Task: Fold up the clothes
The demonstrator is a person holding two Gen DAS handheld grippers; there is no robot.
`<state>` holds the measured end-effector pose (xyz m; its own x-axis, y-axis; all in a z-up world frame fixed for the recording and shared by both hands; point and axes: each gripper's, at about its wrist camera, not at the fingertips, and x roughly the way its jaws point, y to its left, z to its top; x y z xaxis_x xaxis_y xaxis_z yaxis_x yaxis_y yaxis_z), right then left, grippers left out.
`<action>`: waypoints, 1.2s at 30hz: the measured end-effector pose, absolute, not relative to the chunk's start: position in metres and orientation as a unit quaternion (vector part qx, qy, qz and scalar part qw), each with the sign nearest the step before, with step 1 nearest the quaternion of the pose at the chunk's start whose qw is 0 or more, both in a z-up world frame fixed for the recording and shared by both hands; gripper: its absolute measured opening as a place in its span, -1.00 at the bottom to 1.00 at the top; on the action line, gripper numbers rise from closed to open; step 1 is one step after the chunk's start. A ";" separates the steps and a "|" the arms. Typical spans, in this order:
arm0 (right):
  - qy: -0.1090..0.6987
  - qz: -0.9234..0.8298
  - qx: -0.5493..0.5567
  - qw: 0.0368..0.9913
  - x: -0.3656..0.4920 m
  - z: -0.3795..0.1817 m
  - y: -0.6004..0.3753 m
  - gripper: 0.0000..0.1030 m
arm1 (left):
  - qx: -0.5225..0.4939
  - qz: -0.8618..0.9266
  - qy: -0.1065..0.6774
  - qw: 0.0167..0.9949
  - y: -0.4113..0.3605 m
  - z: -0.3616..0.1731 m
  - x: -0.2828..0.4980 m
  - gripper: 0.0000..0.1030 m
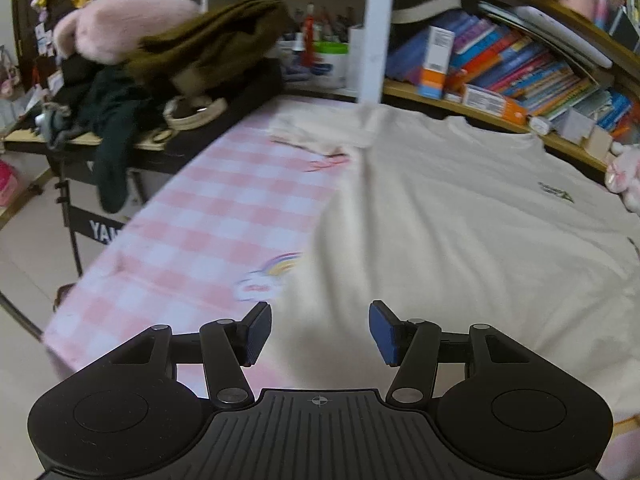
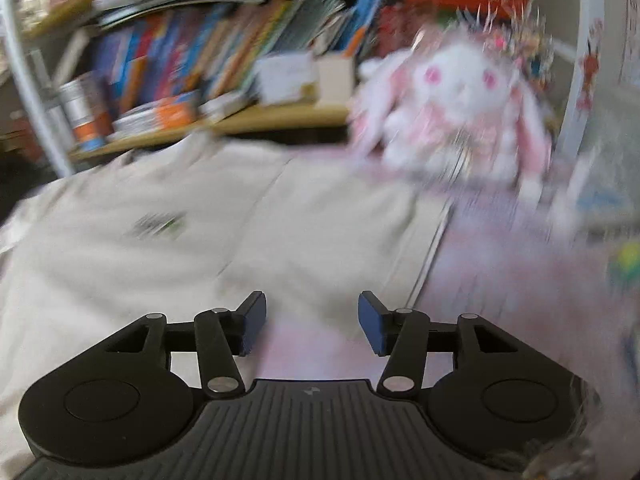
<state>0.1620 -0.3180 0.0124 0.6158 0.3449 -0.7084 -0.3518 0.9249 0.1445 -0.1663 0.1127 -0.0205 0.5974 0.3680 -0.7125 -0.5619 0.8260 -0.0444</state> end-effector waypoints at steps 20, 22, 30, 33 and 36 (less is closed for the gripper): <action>0.485 0.152 0.113 0.854 -0.052 -0.019 -0.291 -0.48 | -0.176 0.094 0.385 0.901 0.148 -0.049 -0.168 -0.87; 0.494 0.155 0.119 0.847 -0.054 -0.022 -0.291 -0.79 | -0.198 0.080 0.370 0.904 0.146 -0.039 -0.158 -0.90; 0.453 0.170 0.149 0.862 -0.025 0.001 -0.293 -0.86 | -0.224 0.015 0.354 0.908 0.113 -0.013 -0.079 -0.88; 0.446 0.178 0.144 0.866 -0.004 0.005 -0.283 -0.86 | -0.199 -0.004 0.390 0.899 0.084 -0.021 -0.030 -0.73; 0.449 0.180 0.134 0.865 0.014 0.002 -0.274 -0.85 | -0.172 -0.017 0.418 0.892 0.062 -0.024 -0.012 -0.53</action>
